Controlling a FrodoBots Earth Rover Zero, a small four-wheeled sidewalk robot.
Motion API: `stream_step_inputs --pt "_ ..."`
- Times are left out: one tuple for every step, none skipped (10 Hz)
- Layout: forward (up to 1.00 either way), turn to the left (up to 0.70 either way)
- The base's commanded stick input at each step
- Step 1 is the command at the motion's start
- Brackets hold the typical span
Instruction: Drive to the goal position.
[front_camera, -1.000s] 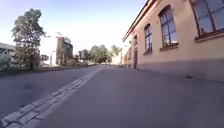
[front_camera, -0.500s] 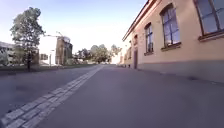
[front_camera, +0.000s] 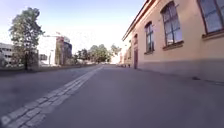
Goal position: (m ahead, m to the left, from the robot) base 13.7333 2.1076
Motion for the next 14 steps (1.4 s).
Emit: stream_step_inputs --pt "0.50 0.50" --pt "0.50 0.50" --pt "0.50 0.50" --pt "0.50 0.50" --pt "0.50 0.50" --pt "0.50 0.50" --pt "0.50 0.50" --pt "0.50 0.50" --pt "0.50 0.35" --pt "0.50 0.00" --pt "0.50 0.00" --pt "0.50 0.00" --pt "0.50 0.00" --pt "0.50 0.00"
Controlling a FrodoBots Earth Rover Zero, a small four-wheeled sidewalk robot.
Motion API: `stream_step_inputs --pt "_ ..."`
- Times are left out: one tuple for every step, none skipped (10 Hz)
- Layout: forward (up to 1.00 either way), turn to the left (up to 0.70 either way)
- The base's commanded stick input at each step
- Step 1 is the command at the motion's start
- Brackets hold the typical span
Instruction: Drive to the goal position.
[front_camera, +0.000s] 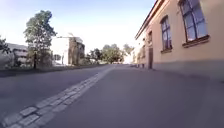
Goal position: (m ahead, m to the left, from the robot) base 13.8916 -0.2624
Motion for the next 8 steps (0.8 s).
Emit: stream_step_inputs --pt "0.50 0.00" --pt "0.50 0.00" --pt "0.50 0.00" --pt "0.50 0.00" --pt "0.50 0.00" --pt "0.50 0.00" --pt "0.50 0.00" --pt "0.50 0.00"
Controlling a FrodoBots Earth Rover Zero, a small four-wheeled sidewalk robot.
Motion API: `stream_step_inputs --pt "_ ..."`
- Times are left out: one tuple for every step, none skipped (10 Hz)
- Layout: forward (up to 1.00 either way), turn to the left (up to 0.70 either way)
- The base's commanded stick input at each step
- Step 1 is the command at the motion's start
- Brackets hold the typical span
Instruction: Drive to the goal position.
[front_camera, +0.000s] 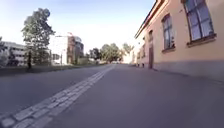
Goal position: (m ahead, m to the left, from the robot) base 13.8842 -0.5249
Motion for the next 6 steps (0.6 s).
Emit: stream_step_inputs --pt "0.50 0.00" --pt "0.50 0.00" --pt "0.50 0.00" --pt "0.50 0.00" --pt "0.50 0.00" --pt "0.50 0.00"
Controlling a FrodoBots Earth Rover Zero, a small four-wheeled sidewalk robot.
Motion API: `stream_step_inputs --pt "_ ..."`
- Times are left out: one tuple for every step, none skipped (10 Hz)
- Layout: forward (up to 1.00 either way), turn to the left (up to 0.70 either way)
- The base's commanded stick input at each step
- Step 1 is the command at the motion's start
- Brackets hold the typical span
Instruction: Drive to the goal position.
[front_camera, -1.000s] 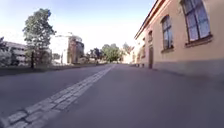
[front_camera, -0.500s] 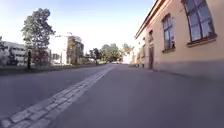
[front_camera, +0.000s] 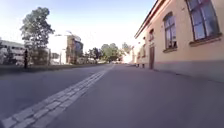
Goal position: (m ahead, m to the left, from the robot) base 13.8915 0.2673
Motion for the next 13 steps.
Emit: stream_step_inputs --pt "0.50 0.00" --pt "0.50 0.00" --pt "0.50 0.00" --pt "0.50 0.00" --pt "0.50 0.00" --pt "0.50 0.00" --pt "0.50 0.00" --pt "0.50 0.00" --pt "0.50 0.00" --pt "0.50 0.00" --pt "0.50 0.00" --pt "0.50 0.00" --pt "0.50 0.00"
